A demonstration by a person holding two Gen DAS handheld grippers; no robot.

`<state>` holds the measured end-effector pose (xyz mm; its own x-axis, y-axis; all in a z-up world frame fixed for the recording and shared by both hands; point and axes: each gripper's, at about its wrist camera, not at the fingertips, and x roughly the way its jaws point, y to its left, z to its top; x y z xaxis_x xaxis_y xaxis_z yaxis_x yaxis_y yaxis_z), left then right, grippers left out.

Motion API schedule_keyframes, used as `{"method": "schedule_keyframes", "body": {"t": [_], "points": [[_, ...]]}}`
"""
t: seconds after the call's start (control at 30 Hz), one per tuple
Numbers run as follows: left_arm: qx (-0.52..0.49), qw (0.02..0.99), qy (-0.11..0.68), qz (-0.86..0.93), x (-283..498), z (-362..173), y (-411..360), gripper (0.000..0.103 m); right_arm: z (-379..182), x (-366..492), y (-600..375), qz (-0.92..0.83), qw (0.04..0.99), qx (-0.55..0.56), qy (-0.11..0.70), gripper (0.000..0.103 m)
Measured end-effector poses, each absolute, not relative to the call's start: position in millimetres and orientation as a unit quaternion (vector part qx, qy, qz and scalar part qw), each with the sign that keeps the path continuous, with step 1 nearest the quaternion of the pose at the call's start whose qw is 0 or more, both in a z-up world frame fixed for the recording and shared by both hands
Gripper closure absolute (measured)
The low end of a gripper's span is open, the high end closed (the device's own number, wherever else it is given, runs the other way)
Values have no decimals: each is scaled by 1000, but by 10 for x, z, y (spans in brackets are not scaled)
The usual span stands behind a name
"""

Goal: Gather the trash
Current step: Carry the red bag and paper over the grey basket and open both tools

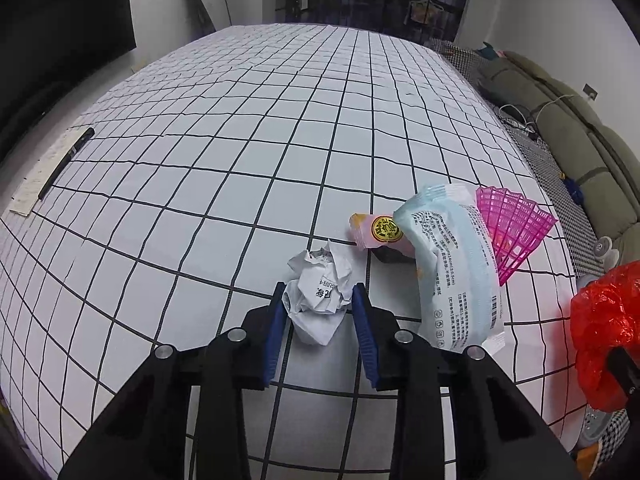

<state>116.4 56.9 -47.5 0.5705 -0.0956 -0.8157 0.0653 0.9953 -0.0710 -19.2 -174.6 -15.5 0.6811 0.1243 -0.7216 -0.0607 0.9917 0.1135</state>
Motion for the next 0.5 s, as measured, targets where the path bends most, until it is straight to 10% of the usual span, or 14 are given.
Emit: {"method": "schedule_keyframes", "body": {"t": [0.5], "points": [[8, 913, 401, -73, 663, 12, 341, 70, -87, -347, -1819, 47, 922, 48, 380, 68]]}}
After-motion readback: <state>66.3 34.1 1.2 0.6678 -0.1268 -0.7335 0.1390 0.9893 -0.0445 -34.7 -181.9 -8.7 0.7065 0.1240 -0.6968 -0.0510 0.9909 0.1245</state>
